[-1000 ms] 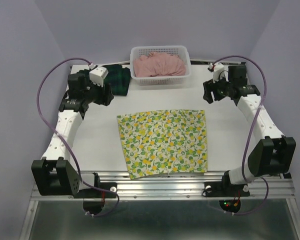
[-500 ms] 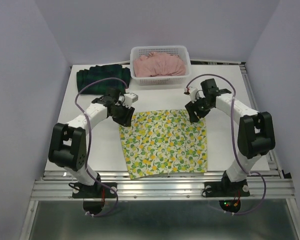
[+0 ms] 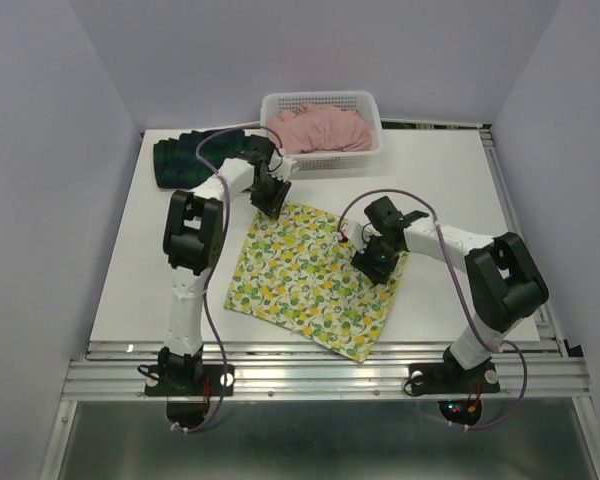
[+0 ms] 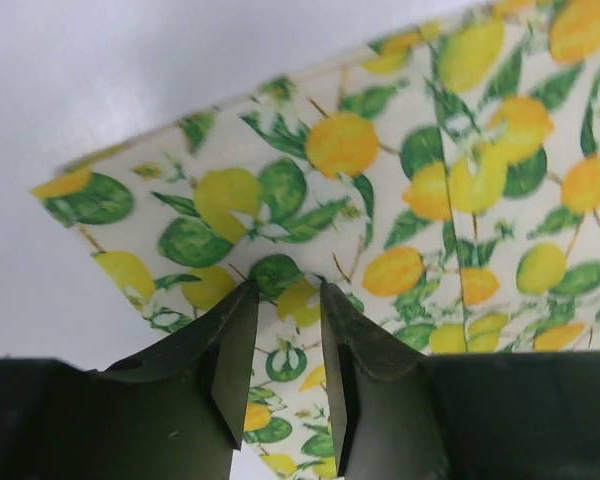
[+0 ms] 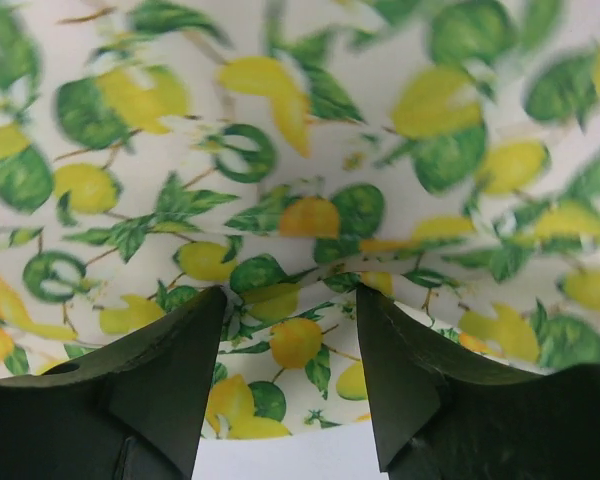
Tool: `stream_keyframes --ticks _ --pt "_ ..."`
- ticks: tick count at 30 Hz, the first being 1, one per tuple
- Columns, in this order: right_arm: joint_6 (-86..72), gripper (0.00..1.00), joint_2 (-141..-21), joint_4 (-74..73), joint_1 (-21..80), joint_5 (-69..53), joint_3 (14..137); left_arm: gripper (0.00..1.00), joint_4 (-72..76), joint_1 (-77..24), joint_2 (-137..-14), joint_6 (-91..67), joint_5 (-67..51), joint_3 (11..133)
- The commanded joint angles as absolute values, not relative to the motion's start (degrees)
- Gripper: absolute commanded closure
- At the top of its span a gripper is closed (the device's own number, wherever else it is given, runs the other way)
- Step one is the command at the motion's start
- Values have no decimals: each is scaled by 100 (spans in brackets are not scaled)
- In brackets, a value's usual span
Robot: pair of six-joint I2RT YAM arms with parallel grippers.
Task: Fold and stack the skirts
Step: Flatten the skirt out
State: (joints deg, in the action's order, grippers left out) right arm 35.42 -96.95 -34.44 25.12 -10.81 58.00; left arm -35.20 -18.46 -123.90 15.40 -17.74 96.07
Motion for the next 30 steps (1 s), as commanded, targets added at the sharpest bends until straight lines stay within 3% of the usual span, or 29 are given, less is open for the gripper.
stream_keyframes --ticks 1,3,6,10,16,25,30 --pt "3569 39 -9669 -4577 3172 -1782 5554 58 -4235 -2135 -13603 1819 -1511 11824" --pt "3507 37 -9493 -5035 3541 -2695 5764 54 -4674 -2328 -14550 1924 -1800 13428" --pt "3376 36 -9396 -5519 3691 -3838 6449 46 -4773 -2522 -14704 1969 -2170 14335" --pt "2954 35 -9116 -5380 3377 -3797 7232 39 -3913 -2470 -13181 1925 -2189 12766" --pt "3006 37 -9131 -4554 3085 -2480 7155 38 -3471 -2004 -11350 1968 -2320 10637" --pt "2698 41 -10193 -3024 3085 -1812 7110 40 -3384 -1942 -10003 2259 -2267 7853" --pt "2917 42 -10459 -2988 3085 -1749 6813 43 -3305 -1951 -10010 2311 -2311 7094"
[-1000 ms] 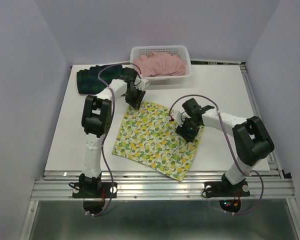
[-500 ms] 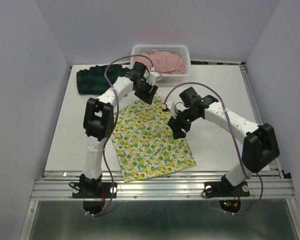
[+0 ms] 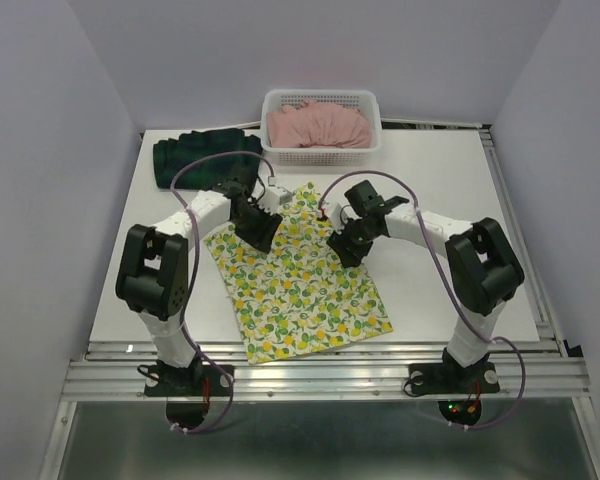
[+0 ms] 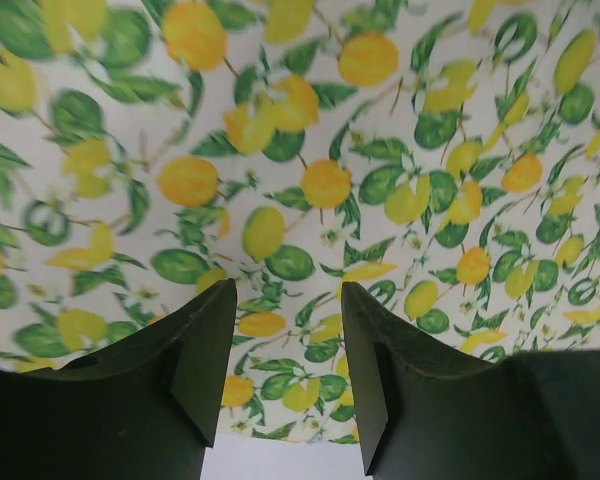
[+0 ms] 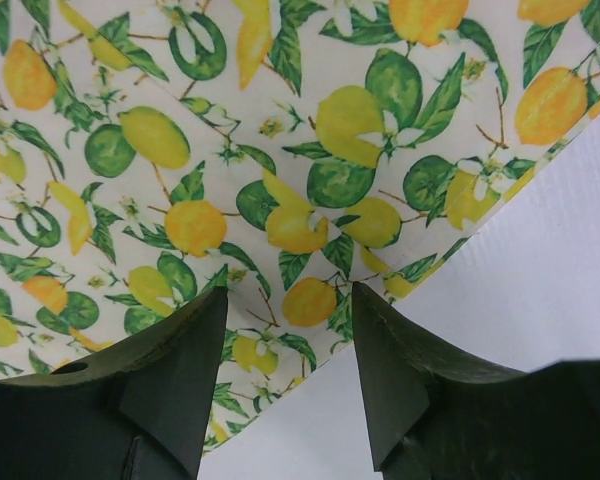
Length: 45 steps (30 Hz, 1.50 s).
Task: Fold and stack the skirts
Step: Flatten the skirt out, then fold the skirt
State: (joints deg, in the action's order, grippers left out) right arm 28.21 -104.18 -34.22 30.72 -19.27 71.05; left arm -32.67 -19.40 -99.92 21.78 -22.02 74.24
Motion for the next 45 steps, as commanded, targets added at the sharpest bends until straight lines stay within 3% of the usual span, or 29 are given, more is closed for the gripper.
stream_keyframes --ticks 1,5,10,15,20,28,38,45 --pt "3014 42 -10476 -3023 3085 -1749 6707 43 -3279 -1951 -10106 2338 -2338 7058" --pt "3540 43 -10372 -3584 3085 -1862 6232 44 -3173 -2091 -10493 2434 -2425 7101" --pt "4182 43 -9616 -4736 3085 -2863 5661 45 -2980 -2836 -11081 2470 -2539 7320" --pt "4088 43 -9045 -5730 3085 -3419 6081 45 -2857 -3550 -11425 2487 -2619 7488" --pt "3639 43 -8499 -5213 2191 -3207 6828 46 -2804 -3850 -11479 2329 -2882 7436" --pt "3840 45 -9657 -4615 1090 -2655 8313 42 -2979 -3850 -10645 2627 -2865 7294" --pt "4315 47 -11389 -3788 721 -2575 8938 41 -3296 -3841 -10599 3059 -2927 7445" --pt "4842 45 -11558 -3867 721 -2479 8756 40 -3419 -3631 -10424 3111 -2743 7593"
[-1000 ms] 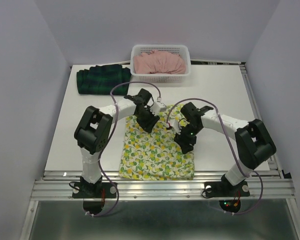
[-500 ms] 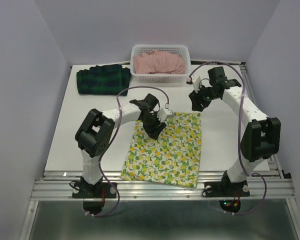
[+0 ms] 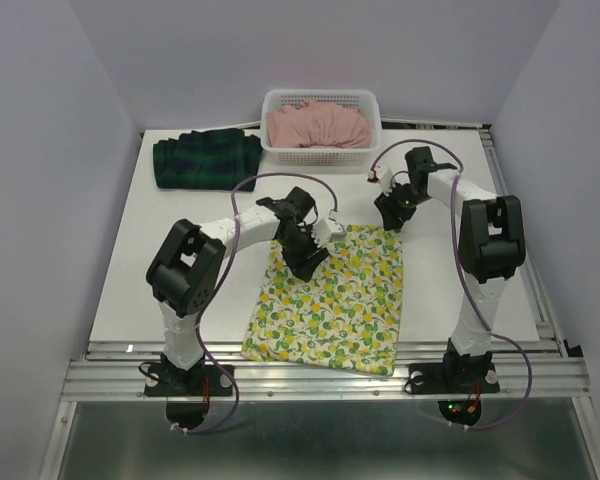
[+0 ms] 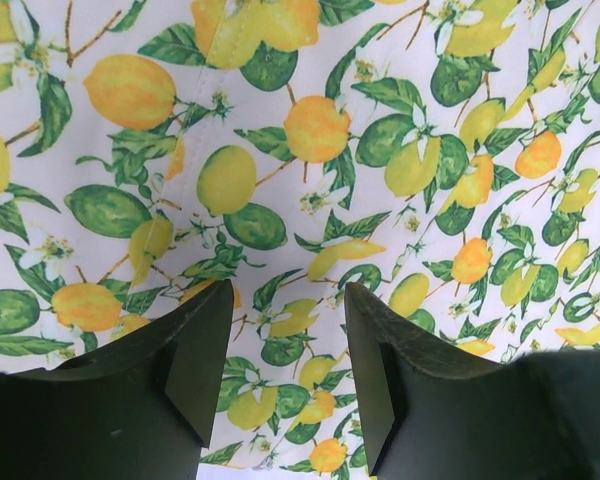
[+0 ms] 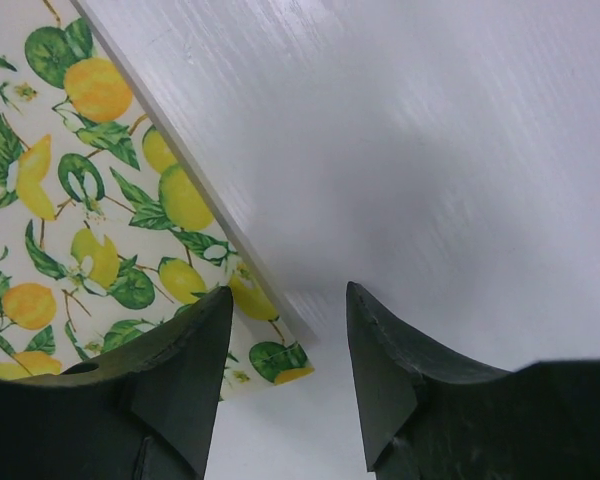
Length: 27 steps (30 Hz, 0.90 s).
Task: Fold and stack the skirts
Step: Fold the skirt
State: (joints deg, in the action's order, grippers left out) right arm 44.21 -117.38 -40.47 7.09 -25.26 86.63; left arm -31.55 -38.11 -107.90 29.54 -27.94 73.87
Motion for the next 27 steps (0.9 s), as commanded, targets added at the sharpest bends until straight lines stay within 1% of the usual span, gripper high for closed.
stream_keyframes --ticks 1,6,10,12,14,16,17,18,21,27 --pt "4930 45 -11540 -3858 668 -2400 8676 40 -3445 -3560 -10433 3146 -2733 7646" --pt "5202 53 -11540 -4016 668 -2487 8350 40 -3744 -2928 -10669 3296 -2716 8357" --pt "5388 58 -11636 -4324 616 -2601 8349 39 -3920 -2374 -11003 3331 -2681 9297" --pt "5423 64 -11707 -4394 615 -2584 8420 39 -3955 -2241 -11188 3453 -2532 9552" --pt "5449 68 -11751 -4421 615 -2593 8464 39 -3946 -2197 -11372 3507 -2409 9633" --pt "5458 80 -11812 -4508 615 -2636 8621 39 -3824 -2188 -11556 3585 -2207 9659" --pt "5467 80 -11839 -4509 615 -2645 8622 39 -3823 -2188 -11619 3612 -2154 9650" --pt "5449 85 -11848 -4552 615 -2654 8692 39 -3736 -2180 -11680 3630 -2101 9642" --pt "5458 87 -11848 -4579 615 -2698 8762 39 -3613 -2180 -11917 3709 -1847 9659" --pt "5502 95 -11874 -4623 615 -2707 8833 40 -3463 -2180 -12216 3823 -1819 9834"
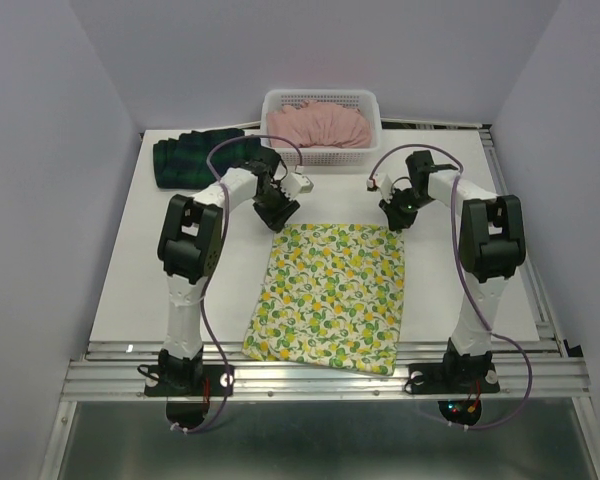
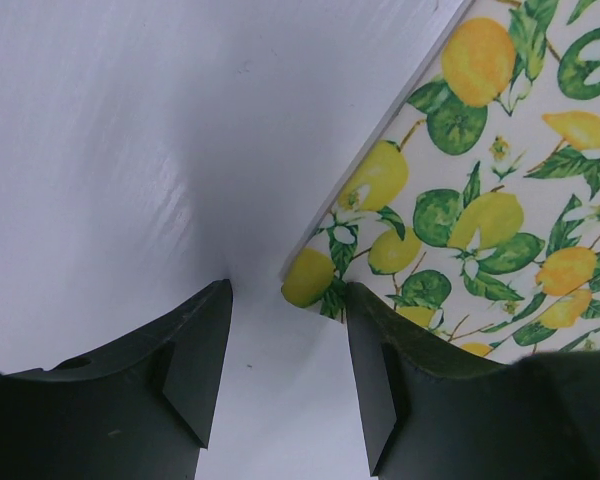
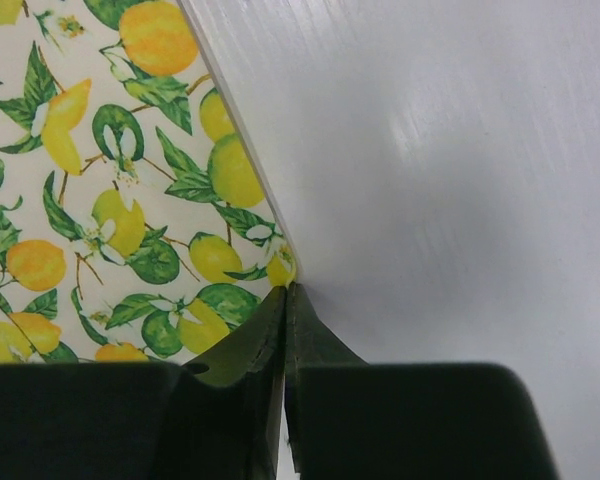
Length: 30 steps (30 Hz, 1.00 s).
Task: Fold and stack the skirts
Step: Fold the skirt
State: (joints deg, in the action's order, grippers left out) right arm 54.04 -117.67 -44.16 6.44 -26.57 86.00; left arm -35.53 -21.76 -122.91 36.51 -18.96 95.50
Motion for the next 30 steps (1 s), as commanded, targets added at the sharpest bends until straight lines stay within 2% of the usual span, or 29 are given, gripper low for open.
stream_keyframes --ticks 1,4,14,16,23,24,27,28,30 --pt "5502 95 -11891 -4632 615 -2707 8833 40 -3463 -2180 -12252 3841 -1811 9913" --pt "5511 99 -11892 -4623 615 -2716 8833 41 -3507 -2180 -12436 3867 -1819 10002" --pt "5485 99 -11927 -4597 615 -2663 8974 42 -3630 -2180 -12507 3999 -2311 10089" --pt "5476 99 -11927 -4544 615 -2646 9000 46 -3674 -2180 -12594 3990 -2347 10221" --pt "5142 99 -11936 -4176 615 -2462 9018 69 -3858 -2180 -12832 4131 -2452 10204" --pt "5124 99 -11944 -4027 615 -2426 9018 78 -3885 -2180 -12858 4140 -2452 10213" --pt "4975 99 -11988 -3711 615 -2224 9070 92 -3981 -2153 -12964 4070 -2435 10335" --pt "4940 99 -12006 -3631 615 -2154 9096 100 -3999 -2136 -12981 4043 -2478 10397" --pt "4817 99 -12041 -3367 615 -1961 9219 100 -3973 -2083 -12982 3894 -2522 10643"
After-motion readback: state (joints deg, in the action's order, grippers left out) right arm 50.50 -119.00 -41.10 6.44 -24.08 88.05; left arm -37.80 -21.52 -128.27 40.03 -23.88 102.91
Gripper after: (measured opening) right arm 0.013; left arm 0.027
